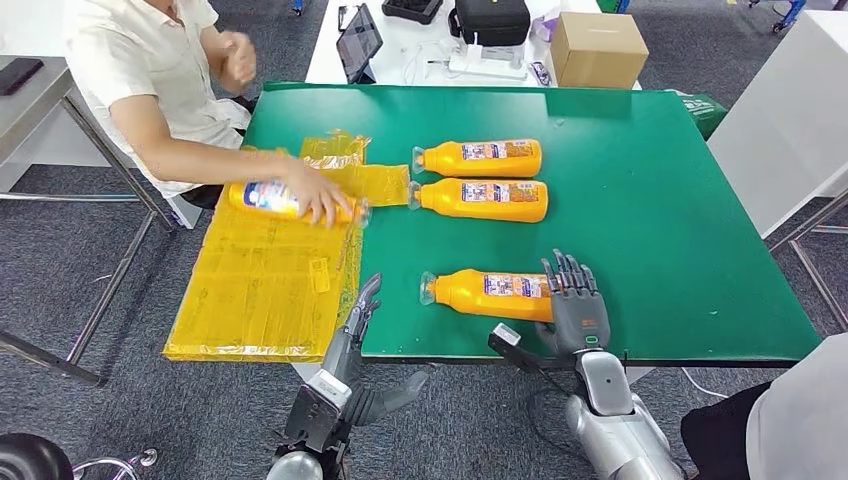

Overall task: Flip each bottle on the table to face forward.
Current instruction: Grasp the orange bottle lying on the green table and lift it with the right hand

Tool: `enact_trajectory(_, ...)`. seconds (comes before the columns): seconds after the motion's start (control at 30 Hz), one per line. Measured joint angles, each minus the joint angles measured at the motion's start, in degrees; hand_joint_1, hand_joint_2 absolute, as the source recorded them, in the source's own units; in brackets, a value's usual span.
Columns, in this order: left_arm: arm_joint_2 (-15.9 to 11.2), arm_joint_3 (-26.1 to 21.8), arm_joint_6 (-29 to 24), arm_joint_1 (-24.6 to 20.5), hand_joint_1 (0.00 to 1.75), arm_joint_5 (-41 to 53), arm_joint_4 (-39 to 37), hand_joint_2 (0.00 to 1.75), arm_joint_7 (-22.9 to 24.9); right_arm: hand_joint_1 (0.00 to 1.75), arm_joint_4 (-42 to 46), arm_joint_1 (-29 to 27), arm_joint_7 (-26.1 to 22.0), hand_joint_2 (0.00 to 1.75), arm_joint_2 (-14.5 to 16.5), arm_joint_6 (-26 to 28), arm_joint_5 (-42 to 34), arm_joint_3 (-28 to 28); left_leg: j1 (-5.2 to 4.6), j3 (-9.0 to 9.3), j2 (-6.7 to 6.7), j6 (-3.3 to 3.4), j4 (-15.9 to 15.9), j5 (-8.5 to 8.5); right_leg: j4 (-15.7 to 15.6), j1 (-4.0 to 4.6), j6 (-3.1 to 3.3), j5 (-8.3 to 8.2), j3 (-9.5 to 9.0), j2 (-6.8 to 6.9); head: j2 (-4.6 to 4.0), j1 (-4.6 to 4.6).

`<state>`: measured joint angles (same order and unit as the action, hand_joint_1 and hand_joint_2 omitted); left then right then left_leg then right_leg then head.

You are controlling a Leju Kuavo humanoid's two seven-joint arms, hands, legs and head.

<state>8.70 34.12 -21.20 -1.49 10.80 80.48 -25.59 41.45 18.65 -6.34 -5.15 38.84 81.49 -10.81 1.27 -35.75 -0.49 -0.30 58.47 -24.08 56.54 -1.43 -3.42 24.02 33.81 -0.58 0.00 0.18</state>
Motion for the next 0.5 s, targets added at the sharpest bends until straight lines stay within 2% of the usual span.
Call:
enact_trajectory(0.1,0.00,0.00,-0.21,0.00,0.00,0.11,0.00,1.75,0.05,1.28,-1.10,0.64,0.15,1.75,-0.12,-0.44,-0.62,-1.01,0.00,0.11,0.00,0.01,0.00,-0.01,-0.01,0.00,0.01,-0.01,-0.10,-0.01,0.00,-0.01)
enact_trajectory(0.13,0.00,0.00,-0.22,0.00,0.00,0.15,0.00,1.75,0.08,1.48,-1.40,0.76,0.14,1.75,-0.15,-0.83,-1.08,-1.36,0.00,0.15,0.00,0.01,0.00,-0.01,-0.01,0.00,0.01,-0.02,-0.12,-0.03,0.00,-0.01)
enact_trajectory(0.27,0.00,0.00,-0.22,0.00,0.00,0.21,0.02,1.75,0.17,1.48,-2.16,1.01,-0.25,1.75,-0.32,-2.44,-2.49,-2.45,0.00,0.25,0.04,0.01,0.00,-0.01,-0.01,0.00,0.03,-0.04,-0.19,-0.07,0.00,-0.01)
enact_trajectory(0.4,0.00,0.00,-0.22,0.00,0.00,0.22,0.04,1.75,0.19,1.75,-2.60,1.53,-0.33,1.75,-0.58,-2.60,-2.62,-3.04,0.00,0.31,0.03,0.02,0.00,0.01,-0.01,0.00,0.03,-0.05,-0.26,-0.07,0.00,-0.01)
enact_trajectory(0.5,0.00,0.00,-0.22,0.00,0.00,0.30,0.04,1.75,0.22,1.69,-2.74,1.82,-0.82,1.75,-0.70,-3.29,-4.20,-3.37,0.00,0.32,0.03,0.02,0.00,0.01,-0.01,0.00,0.02,-0.04,-0.27,-0.07,0.00,-0.01)
